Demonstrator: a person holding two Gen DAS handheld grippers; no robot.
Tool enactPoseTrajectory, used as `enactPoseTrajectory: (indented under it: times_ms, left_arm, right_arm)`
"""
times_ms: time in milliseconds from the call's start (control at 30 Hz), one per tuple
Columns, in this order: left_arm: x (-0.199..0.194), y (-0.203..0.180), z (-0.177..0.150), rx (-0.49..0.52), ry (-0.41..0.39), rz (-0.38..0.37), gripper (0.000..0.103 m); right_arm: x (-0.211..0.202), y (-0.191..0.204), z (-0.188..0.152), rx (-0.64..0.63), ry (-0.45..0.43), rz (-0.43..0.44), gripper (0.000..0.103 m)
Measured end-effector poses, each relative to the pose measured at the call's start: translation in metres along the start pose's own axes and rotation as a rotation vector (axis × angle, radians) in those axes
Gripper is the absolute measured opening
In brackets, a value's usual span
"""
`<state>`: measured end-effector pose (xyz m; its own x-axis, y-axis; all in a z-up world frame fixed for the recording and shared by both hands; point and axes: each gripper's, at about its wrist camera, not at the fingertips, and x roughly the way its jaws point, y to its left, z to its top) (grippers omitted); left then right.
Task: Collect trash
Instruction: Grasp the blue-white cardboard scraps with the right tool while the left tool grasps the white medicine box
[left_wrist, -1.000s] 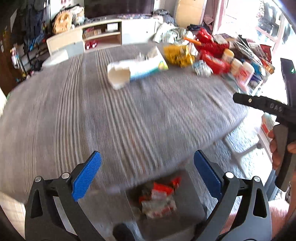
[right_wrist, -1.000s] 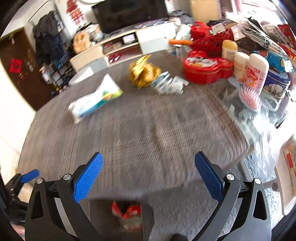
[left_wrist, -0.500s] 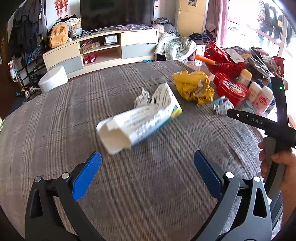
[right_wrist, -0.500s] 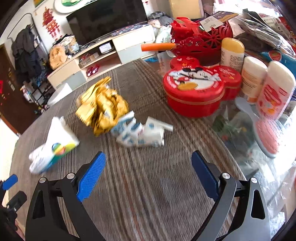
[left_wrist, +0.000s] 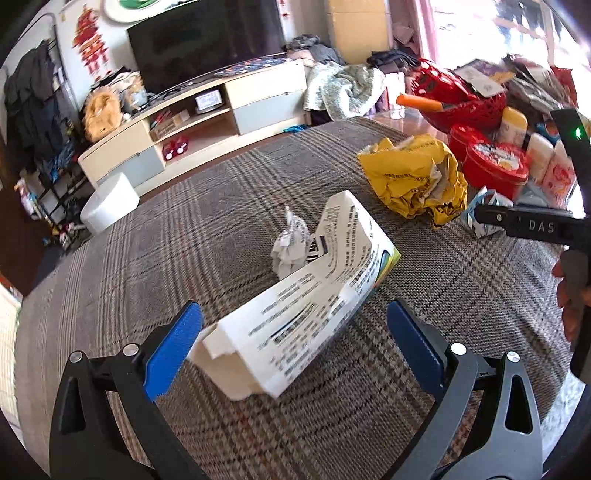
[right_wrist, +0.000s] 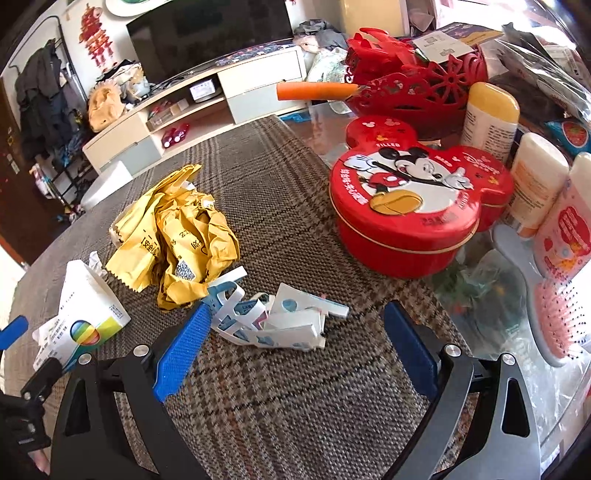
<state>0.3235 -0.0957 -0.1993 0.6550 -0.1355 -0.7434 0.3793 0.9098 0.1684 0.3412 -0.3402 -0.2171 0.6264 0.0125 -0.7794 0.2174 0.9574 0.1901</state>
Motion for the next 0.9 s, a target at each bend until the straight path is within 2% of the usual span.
enactPoseTrajectory:
  times_ms: [200,433,500,667,900]
  left_arm:
    - [0.026,-0.002,0.005,0.022,0.053,-0.018,0.095]
    - [0.038,0.007,0.008,0.007,0.072,-0.071,0.092]
    - [0.039,0.007,0.007,0.007,0.074,-0.083,0.082]
    - [0.033,0.007,0.004,0.000,0.088,-0.103,0.068]
    - [0.019,0.002,-0.003,-0.008,0.107,-0.139,0.050]
  right_arm:
    - [0.007,0.004,0.003,-0.014,0.019,0.023,0.093]
    - [0.006,0.010,0.000,-0.071,0.035,0.038,0.067]
    - [0.002,0.009,-0.003,-0.079,0.026,0.041,0.062]
    - [-0.009,0.004,-0.006,-0.064,0.014,0.066,0.050]
    - [-0.021,-0.002,-0.008,-0.034,0.024,0.106,0.046]
